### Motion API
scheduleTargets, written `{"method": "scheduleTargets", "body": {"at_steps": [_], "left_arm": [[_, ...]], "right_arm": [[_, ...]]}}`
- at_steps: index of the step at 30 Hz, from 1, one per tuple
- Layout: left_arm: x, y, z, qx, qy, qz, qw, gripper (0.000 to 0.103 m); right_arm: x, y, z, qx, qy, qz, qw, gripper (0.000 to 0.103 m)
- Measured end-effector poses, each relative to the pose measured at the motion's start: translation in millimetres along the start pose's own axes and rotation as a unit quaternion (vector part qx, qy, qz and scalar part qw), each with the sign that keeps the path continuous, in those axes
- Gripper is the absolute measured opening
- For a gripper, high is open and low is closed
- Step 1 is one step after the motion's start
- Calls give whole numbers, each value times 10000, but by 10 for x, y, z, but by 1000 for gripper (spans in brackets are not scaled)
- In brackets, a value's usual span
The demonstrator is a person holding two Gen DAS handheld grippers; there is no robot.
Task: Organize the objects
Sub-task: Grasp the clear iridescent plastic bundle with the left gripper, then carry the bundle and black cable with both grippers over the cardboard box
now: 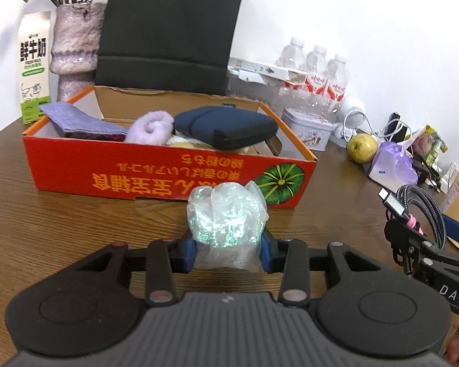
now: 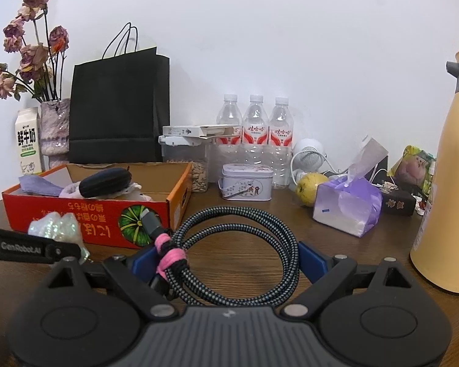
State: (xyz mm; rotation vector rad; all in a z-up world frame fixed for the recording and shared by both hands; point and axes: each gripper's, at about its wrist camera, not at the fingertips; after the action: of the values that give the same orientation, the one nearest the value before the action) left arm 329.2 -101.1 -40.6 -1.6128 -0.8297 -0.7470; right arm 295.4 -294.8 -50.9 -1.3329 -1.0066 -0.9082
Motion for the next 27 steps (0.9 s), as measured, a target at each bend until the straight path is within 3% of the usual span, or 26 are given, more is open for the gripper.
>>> {"method": "scheduleTargets", "body": {"at_steps": [12,27], "left_arm": [[186,-251,289,-47,-333,-337,9989,39],[583,-282,729,91,-609,-640,9960,39]], "right_arm": [[126,-58,414,145,-2,-211,9997,92],[582,185,977,495,73,-445,9978,92]]}}
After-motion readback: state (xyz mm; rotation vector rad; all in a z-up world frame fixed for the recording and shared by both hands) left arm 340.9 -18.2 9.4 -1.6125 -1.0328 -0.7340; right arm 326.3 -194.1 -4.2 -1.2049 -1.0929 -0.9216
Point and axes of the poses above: each gripper's, at about its wrist camera, not at the fingertips, and y roughly the way its jaws point, z to its left, x to its top
